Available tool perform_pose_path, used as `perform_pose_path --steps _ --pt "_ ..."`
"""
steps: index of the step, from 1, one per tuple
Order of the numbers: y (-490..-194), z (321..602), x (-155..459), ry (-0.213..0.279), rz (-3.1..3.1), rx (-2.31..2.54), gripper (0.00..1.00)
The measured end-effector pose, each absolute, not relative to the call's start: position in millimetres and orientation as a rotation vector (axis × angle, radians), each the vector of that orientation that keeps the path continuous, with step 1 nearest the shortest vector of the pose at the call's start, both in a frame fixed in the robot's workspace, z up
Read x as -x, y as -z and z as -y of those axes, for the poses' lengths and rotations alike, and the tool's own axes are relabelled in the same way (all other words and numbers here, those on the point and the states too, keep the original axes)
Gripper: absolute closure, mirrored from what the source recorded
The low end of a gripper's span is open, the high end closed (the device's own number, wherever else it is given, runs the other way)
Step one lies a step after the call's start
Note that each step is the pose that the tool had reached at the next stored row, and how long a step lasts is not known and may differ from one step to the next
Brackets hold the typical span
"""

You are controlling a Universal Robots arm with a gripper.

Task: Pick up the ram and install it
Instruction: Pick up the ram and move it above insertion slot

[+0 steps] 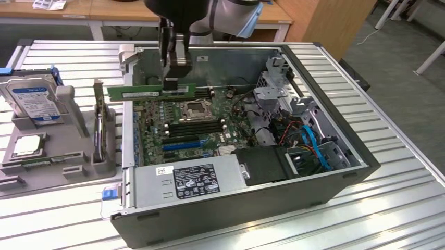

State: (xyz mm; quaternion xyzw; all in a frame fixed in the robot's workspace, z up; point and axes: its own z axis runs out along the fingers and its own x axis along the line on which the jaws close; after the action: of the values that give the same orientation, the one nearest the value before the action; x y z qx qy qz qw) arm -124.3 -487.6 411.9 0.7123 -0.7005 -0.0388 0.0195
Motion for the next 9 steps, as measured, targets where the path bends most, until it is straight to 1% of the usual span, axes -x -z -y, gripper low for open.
perform_pose_path --steps 9 --pt "-412 488 103 0.125 2.172 -2.209 0.88"
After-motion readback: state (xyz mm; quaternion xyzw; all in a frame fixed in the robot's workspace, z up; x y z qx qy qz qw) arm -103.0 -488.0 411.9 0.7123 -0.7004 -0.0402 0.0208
